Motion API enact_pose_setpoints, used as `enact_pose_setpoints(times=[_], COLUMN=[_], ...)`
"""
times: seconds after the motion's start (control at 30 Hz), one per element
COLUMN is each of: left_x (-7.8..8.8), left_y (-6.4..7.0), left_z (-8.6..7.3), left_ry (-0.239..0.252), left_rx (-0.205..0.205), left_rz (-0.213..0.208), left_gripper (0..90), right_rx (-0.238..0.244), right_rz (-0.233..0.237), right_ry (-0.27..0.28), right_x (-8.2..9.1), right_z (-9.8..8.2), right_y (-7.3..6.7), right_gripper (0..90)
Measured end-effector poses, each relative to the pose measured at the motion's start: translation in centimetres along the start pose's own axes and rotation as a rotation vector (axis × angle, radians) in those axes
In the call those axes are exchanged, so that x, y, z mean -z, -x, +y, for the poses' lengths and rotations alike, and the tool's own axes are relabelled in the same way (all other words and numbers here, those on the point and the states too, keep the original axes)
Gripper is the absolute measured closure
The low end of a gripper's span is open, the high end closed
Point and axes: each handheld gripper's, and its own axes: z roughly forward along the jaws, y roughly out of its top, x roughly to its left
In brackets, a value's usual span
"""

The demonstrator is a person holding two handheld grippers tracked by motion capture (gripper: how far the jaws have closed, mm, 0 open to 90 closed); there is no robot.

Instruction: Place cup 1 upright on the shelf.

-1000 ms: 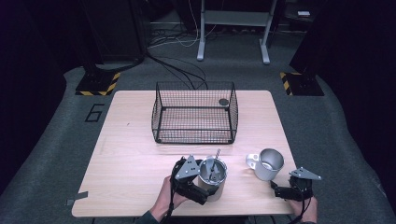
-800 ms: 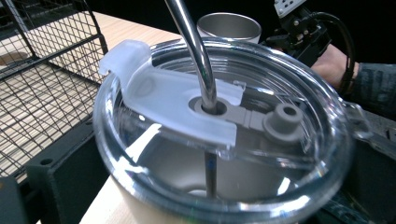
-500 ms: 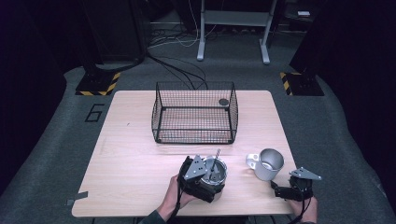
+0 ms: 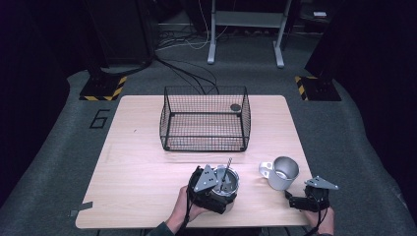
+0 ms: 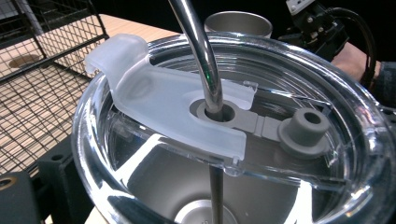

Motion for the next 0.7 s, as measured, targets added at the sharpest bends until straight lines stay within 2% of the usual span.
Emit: enact_pose_setpoints(times=[0.1, 0.17, 0.23, 0.5, 0.6, 0.63, 0.7], left_x=[0.1, 0.4, 0.7, 2.2, 2.6, 2.8, 2.9], left_y=[0.1, 0.1, 0.1, -0.5, -0.8, -1.0, -1.1], left_z=[0.1, 0.1, 0.3, 0.7, 0.6, 0.6, 0.6], left_ry=[0.005, 0.028, 0.035, 0.043, 0.039, 0.042, 0.040], left_rx=[-0.004, 0.009, 0.000, 0.006, 0.008, 0.023, 0.025], left_rz=[0.000, 0.003, 0.013, 0.047, 0.059, 0.065, 0.069], left_gripper=[3.9, 3.9, 3.8, 3.8, 3.8, 3.7, 3.7], right_rx=[0.002, 0.002, 0.002, 0.003, 0.022, 0.017, 0.023], right_rz=[0.002, 0.002, 0.002, 0.002, 0.016, 0.017, 0.020], right_ry=[-0.005, -0.004, -0.005, -0.008, -0.006, -0.007, -0.006], right_x=[0.0, 0.0, 0.0, 0.0, 0.0, 0.0, 0.0], right_z=[0.0, 0.0, 0.0, 0.0, 0.0, 0.0, 0.0], right_y=[0.0, 0.0, 0.0, 0.0, 0.0, -0.1, 0.0], right_gripper=[0.2, 0.2, 0.2, 0.0, 0.0, 0.0, 0.0])
